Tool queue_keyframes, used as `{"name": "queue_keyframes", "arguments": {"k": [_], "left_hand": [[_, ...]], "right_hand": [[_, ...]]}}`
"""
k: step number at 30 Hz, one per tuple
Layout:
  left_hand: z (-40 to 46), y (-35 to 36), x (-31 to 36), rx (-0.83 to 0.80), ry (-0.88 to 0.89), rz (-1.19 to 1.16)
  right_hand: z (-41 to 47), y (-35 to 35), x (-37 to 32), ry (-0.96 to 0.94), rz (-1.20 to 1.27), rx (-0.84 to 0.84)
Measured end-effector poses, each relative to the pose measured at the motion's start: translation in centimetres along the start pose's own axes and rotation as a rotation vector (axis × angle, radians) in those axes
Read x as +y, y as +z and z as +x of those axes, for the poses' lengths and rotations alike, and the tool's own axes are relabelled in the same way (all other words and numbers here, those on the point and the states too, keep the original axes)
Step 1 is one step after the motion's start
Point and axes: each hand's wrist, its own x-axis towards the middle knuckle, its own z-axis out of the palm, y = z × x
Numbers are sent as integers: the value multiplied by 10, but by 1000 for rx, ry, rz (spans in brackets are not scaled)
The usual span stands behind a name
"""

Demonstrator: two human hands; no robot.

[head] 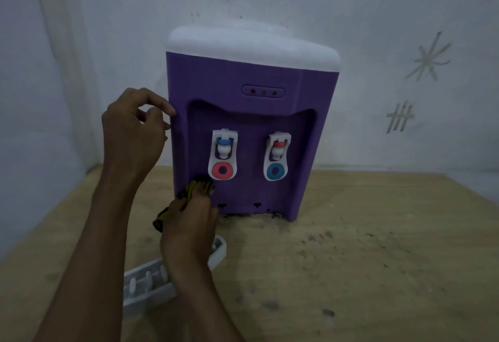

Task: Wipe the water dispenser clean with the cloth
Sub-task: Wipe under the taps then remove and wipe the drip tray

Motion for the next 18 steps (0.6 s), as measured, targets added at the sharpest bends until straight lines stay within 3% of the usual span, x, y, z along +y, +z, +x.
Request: {"name": "queue_keyframes", "arguments": {"k": [3, 8, 12, 18], "left_hand": [[0, 0, 1, 1, -1, -4], [-1, 1, 1, 7, 5, 5], [-1, -1, 0, 6, 2, -2], [-2, -2, -1, 4, -12, 5]], "right_hand": [[5, -5, 7, 62, -11, -62], [24, -17, 12, 205, 181, -183], [15, -8, 8, 208, 239, -80], [6, -1, -8, 9, 236, 72]]}}
